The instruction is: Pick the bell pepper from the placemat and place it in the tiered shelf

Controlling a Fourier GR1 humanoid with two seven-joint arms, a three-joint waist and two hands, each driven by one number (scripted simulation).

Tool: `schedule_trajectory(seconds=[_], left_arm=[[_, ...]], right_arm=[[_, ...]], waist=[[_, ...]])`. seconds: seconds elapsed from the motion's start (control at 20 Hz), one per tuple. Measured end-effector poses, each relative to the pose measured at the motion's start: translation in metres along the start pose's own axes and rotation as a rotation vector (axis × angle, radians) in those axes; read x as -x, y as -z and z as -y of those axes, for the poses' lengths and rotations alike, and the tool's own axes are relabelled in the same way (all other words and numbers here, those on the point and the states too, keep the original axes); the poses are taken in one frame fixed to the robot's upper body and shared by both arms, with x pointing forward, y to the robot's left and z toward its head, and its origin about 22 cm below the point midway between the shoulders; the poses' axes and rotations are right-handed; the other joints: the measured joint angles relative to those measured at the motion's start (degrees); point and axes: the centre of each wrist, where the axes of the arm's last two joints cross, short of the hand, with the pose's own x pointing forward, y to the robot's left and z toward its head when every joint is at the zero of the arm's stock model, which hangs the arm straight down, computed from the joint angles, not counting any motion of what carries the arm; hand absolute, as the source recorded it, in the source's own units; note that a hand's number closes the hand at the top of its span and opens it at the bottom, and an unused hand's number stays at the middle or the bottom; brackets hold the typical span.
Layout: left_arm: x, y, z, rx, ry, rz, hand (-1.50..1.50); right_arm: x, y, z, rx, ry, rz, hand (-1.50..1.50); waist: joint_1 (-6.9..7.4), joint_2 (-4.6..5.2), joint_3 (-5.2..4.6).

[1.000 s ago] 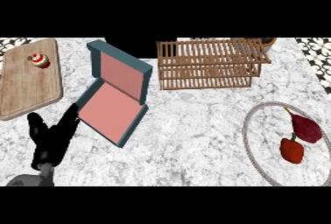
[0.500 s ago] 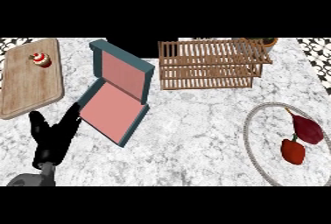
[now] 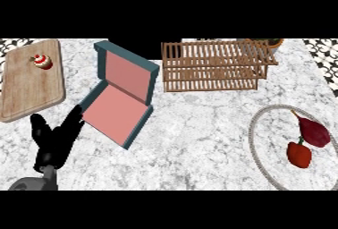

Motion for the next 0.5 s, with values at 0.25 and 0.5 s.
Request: schedule_trajectory(seconds=[0.25, 0.5], left_arm=[[0.005, -0.006, -0.003, 0.0, 0.0, 0.002, 0.0], [0.003, 0.001, 0.003, 0.001, -0.001, 0.002, 0.0]], right_arm=[[-0.003, 0.001, -0.015, 0.011, -0.034, -0.062, -1.5], [0.006, 0.009, -0.032, 0.037, -0.067, -0.092, -1.5]], waist=[[0.01, -0.02, 0.04], [-0.04, -0.08, 0.12]])
